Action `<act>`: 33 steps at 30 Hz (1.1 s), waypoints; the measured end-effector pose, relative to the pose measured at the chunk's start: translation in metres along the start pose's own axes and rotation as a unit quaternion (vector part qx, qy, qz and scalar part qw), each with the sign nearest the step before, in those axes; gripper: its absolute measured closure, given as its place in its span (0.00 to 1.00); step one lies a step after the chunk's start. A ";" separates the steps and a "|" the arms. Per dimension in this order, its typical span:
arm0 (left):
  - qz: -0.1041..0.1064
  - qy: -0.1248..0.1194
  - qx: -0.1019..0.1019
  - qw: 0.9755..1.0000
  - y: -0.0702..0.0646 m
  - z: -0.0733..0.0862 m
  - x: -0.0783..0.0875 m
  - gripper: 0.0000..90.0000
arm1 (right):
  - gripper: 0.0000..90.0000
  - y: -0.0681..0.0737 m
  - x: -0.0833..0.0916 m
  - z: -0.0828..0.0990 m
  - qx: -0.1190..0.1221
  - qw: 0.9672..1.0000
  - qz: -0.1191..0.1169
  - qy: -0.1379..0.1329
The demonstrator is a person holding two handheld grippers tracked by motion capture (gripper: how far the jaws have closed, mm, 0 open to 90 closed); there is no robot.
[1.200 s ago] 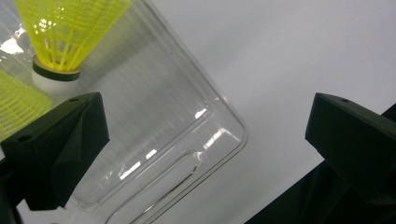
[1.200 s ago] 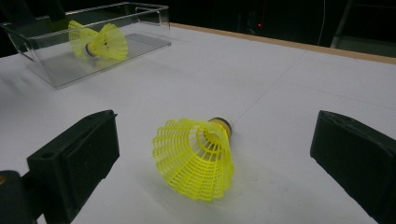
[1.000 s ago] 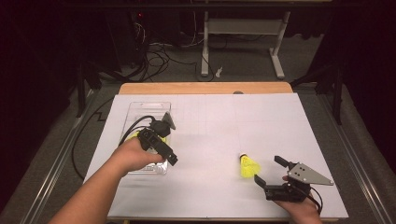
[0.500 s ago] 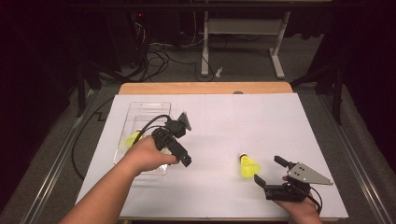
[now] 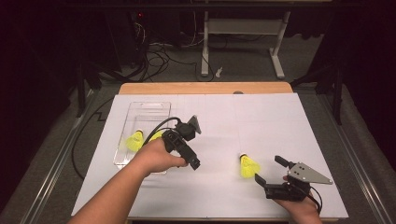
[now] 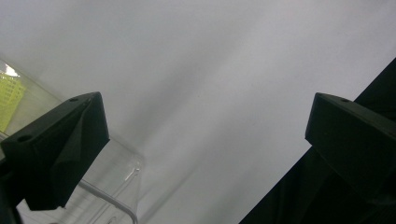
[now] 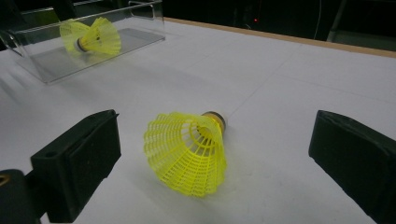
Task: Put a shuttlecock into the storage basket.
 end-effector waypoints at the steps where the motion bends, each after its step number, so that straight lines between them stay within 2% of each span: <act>1: 0.000 0.001 0.000 1.000 0.000 0.000 0.000 0.01 | 0.04 0.000 0.000 0.000 -0.001 1.000 0.002 0.001; 4: 0.000 0.003 -0.002 1.000 -0.001 0.000 -0.002 0.01 | 0.07 -0.001 0.001 -0.001 0.006 1.000 0.007 -0.002; 12: 0.002 0.006 -0.001 1.000 -0.003 0.002 -0.008 0.01 | 0.17 -0.003 0.002 -0.005 0.004 1.000 0.017 -0.008; 15: 0.000 0.010 -0.003 1.000 -0.003 0.003 -0.010 0.01 | 0.19 -0.002 0.005 -0.005 0.013 1.000 0.027 -0.004; 18: 0.005 0.007 0.001 1.000 -0.002 0.003 -0.011 0.01 | 0.21 -0.002 0.007 -0.007 0.009 1.000 0.029 0.003; 22: 0.006 0.009 0.000 1.000 -0.001 0.003 -0.011 0.01 | 0.27 -0.003 0.007 -0.013 -0.002 0.999 0.034 0.015; 25: 0.008 0.006 0.002 1.000 0.000 0.003 -0.011 0.01 | 0.33 -0.002 0.005 -0.018 -0.002 0.999 0.037 0.024; 28: 0.011 0.005 -0.003 1.000 -0.001 0.004 -0.011 0.01 | 0.37 0.002 0.001 -0.021 -0.003 0.999 0.034 0.027; 33: 0.011 0.006 -0.004 1.000 -0.001 0.004 -0.012 0.01 | 0.44 0.018 -0.005 -0.014 0.005 0.999 0.025 0.035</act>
Point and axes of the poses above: each handheld gripper's, and its own axes: x roughly backward along the jaws, z roughly out of its underside, y roughly to its left, the point moved 6 cm from there along -x, roughly forward along the jaws
